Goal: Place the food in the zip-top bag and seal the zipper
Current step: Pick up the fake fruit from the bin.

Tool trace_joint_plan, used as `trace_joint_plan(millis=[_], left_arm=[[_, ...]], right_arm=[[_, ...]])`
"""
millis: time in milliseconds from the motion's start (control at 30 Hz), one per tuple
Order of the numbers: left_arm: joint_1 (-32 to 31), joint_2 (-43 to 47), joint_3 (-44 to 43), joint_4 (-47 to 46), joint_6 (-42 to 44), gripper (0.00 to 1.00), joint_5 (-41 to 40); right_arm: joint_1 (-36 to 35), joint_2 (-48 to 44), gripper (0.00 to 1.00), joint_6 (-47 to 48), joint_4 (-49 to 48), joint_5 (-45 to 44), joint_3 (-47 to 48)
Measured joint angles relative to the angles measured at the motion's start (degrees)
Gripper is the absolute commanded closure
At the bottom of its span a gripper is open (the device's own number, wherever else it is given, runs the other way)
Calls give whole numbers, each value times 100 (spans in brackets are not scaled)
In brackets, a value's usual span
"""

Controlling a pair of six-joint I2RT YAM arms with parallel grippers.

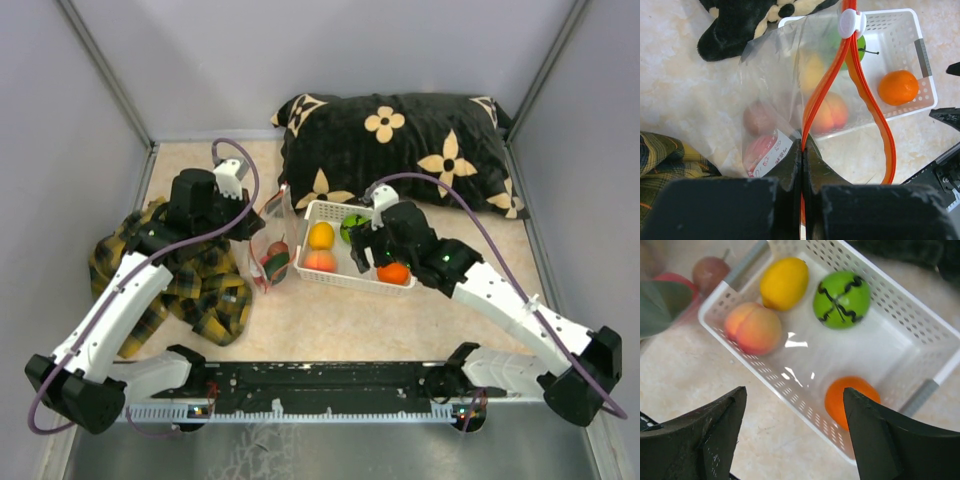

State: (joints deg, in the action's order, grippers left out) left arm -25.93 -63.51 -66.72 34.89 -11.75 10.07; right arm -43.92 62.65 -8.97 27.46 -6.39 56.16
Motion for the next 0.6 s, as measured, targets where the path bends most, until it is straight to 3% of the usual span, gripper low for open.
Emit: trace_joint_plan(millis=[233,600], left_arm=[[22,39,87,-24,2,100,4],[87,175,149,-44,4,100,11]], right_arm=[[367,-129,16,-365,772,-389,-39],[1115,1115,15,-638,955,-374,-179]])
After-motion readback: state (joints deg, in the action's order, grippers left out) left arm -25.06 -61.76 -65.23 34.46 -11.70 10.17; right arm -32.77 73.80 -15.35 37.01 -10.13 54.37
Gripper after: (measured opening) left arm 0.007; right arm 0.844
